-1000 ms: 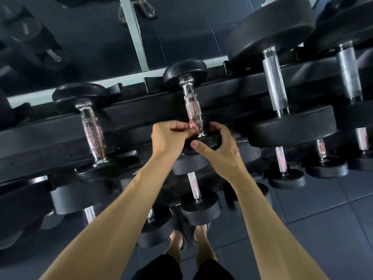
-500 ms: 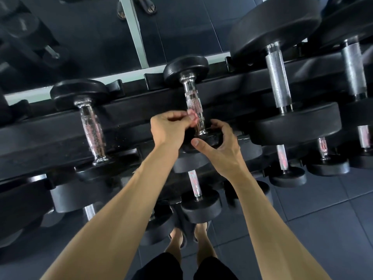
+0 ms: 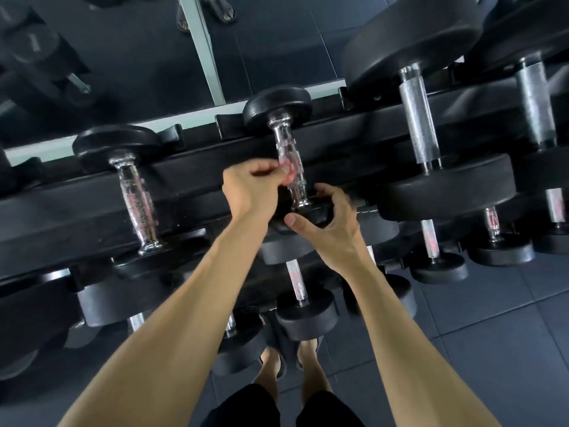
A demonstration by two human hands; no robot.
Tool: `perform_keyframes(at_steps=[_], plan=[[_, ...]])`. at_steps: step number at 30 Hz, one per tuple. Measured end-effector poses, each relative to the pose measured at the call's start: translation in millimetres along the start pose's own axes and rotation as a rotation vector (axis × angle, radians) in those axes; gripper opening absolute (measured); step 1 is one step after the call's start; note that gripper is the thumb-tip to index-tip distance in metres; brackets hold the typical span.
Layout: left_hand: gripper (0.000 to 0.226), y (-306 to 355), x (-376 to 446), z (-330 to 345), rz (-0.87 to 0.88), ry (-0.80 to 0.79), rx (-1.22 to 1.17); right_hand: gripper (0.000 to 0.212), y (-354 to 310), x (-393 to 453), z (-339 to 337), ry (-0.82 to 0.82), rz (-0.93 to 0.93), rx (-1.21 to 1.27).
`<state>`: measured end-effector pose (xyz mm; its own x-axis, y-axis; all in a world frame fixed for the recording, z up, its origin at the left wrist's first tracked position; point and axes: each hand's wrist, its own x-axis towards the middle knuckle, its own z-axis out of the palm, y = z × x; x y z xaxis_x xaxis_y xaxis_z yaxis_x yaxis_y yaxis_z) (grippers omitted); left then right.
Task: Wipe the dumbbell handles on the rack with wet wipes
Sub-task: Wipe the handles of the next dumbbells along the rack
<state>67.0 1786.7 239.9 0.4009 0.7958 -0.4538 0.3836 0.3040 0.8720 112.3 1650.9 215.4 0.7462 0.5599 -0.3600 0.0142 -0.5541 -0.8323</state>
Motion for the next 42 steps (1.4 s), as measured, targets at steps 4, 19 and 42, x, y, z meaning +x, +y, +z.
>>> perform_keyframes(at_steps=[4,19,42], plan=[[0.012,24.3,36.1,9.5,0.03,0.15,-0.111,0.082,0.2,-0.2,3.0,-0.009,0.029,-0.025],[0.009,26.0,24.0,14.9,0.171,0.194,0.056,0.086,0.4,1.0,3.1,-0.002,0.013,-0.062],[0.006,14.0,4.6,7.3,0.274,0.065,0.117,0.094,3.8,2.9,-5.7,-0.083,-0.04,-0.14]])
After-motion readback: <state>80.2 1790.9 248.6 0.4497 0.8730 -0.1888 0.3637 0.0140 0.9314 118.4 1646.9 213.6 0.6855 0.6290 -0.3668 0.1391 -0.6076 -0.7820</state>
